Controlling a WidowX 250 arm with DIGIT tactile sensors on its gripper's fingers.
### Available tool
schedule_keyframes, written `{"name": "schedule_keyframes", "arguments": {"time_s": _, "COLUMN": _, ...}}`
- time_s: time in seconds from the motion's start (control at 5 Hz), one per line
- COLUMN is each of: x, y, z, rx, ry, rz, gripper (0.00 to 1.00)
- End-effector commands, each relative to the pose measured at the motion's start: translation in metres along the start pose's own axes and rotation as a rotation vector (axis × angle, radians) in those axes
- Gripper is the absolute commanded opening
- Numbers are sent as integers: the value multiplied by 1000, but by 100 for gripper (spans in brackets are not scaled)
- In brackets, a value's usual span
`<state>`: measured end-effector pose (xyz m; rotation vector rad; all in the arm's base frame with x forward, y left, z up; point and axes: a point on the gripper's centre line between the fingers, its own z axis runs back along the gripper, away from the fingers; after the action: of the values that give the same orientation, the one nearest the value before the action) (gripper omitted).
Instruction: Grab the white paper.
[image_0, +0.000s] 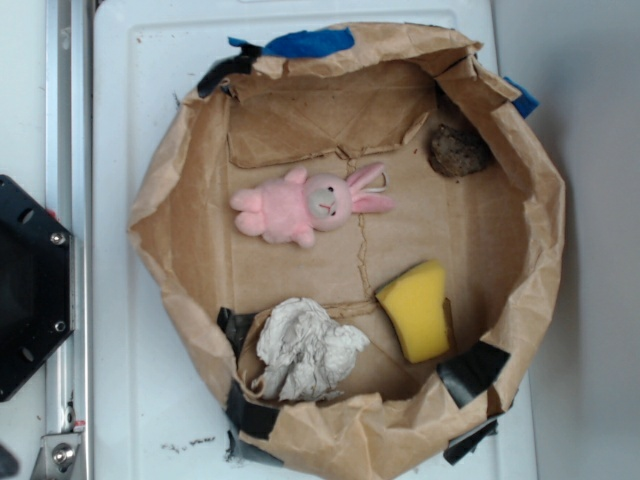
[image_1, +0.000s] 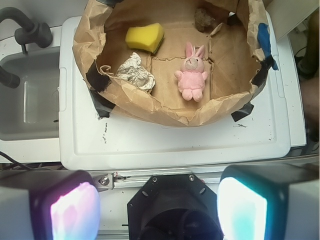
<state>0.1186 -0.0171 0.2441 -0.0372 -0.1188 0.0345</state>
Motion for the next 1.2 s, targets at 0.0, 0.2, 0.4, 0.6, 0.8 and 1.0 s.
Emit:
{"name": "schedule_keyframes", "arguments": {"time_s": 0.0, "x": 0, "y": 0, "z": 0, "rx": 0, "ry": 0, "rz": 0, "gripper": 100}}
{"name": "schedule_keyframes", "arguments": {"time_s": 0.2, "x": 44, "y": 6, "z": -13, "rx": -30, "ry": 0, "rz": 49, "gripper": 100}}
{"name": "schedule_keyframes", "arguments": {"time_s": 0.4, "x": 69, "y": 13, "z": -26, "rx": 2, "ry": 6, "rz": 172, "gripper": 100}}
{"name": "schedule_keyframes", "arguments": {"time_s": 0.6, "x": 96, "y": 21, "z": -32, "rx": -5, "ry": 11, "rz": 400, "gripper": 100}}
{"name": "schedule_keyframes", "arguments": {"time_s": 0.8, "x": 123, "y": 29, "z": -41, "rx": -39, "ry": 12, "rz": 655, "gripper": 100}}
{"name": "schedule_keyframes", "arguments": {"time_s": 1.0, "x": 123, "y": 29, "z": -41, "rx": -39, "ry": 12, "rz": 655, "gripper": 100}}
